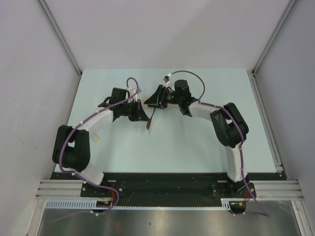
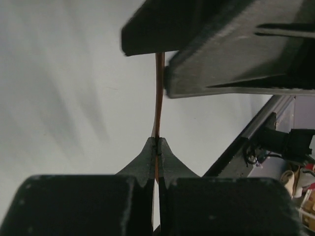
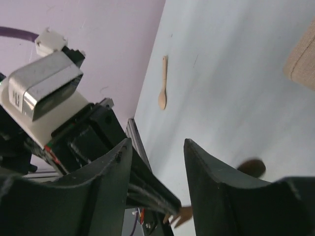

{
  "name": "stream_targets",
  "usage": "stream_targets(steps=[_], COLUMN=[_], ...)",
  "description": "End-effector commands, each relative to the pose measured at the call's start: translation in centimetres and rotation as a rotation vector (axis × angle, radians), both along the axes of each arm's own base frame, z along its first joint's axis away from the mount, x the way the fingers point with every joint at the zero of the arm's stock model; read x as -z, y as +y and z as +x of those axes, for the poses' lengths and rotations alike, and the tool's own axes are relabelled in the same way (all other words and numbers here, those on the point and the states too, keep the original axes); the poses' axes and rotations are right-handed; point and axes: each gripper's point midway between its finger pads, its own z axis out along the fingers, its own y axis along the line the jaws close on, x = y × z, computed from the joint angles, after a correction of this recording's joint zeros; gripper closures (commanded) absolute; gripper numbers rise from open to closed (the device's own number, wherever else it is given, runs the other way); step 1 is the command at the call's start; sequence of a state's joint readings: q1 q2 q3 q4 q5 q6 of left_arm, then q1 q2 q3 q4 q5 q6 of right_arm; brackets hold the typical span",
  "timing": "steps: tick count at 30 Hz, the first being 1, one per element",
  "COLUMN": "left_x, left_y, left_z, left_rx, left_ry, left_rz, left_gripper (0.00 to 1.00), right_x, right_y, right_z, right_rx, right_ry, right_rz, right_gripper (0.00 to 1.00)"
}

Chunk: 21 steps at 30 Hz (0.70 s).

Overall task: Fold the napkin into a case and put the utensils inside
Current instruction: Pass from the left arm to the right

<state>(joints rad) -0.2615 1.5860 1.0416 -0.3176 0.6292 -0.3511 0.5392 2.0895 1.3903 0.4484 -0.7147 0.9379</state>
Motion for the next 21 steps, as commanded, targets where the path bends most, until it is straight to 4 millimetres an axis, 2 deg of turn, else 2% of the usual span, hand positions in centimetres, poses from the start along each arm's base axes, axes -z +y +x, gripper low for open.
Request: stream_targets(steps=[1,5,6,8,9,10,13,16,18,19,20,21], left_x=[-3.7,-3.9,-3.8,-3.9,-3.8,-3.5,-3.0,-2.9,-3.1,-3.5,-3.7,-3.9], left_y=[-2.0,-1.7,-1.5,-1.4,-1.3,-1.3,-1.4,-1.9,-2.1,-2.3,-2.4,-2.5], left_z=[-0.3,-0.1,-0.2,-0.1,-0.1,-0.2,-0.2,-0.4,-0.3,-0.3,-0.2,-0.2], left_rx=[0.049,0.048,0.045,0.050,0.050,0.055,0.060,0.070,0.067,0.063,0.061,0.062], left_ry=[-0.095,-0.115,-0.108,-0.122,-0.113,-0.111,-0.095,-0.095,-0.106,-0.110,-0.120,-0.126], left_rz=[-0.123,-0.093,-0.079,-0.067,-0.061,-0.054,-0.036,-0.038,-0.045,-0.054,-0.061,-0.062], left_gripper=[1.00,1.00,1.00,1.00,1.00,1.00,1.00,1.00,1.00,1.00,1.00,1.00], right_x=[-0.4,0.0,-0.9,-0.5,-1.8,-1.1,-1.5,-0.6,0.2,-0.2,1.4,1.4], right_y=[0.0,-1.6,-2.5,-4.1,-4.8,-6.0,-7.9,-8.8,-8.8,-8.6,-8.8,-8.6], right_z=[0.7,0.4,0.1,0.5,0.6,1.1,1.6,0.9,0.1,0.1,-1.0,-1.2], right_rx=[0.056,0.089,0.104,0.147,0.165,0.193,0.233,0.227,0.237,0.245,0.252,0.272], right_ry=[-0.008,-0.035,-0.060,-0.107,-0.150,-0.171,-0.195,-0.148,-0.061,-0.060,-0.015,0.028], right_rz=[0.020,-0.037,-0.050,-0.134,-0.152,-0.222,-0.291,-0.304,-0.255,-0.211,-0.209,-0.173], right_gripper=[0.52,0.54,0.51,0.47,0.43,0.40,0.36,0.34,0.34,0.34,0.34,0.35])
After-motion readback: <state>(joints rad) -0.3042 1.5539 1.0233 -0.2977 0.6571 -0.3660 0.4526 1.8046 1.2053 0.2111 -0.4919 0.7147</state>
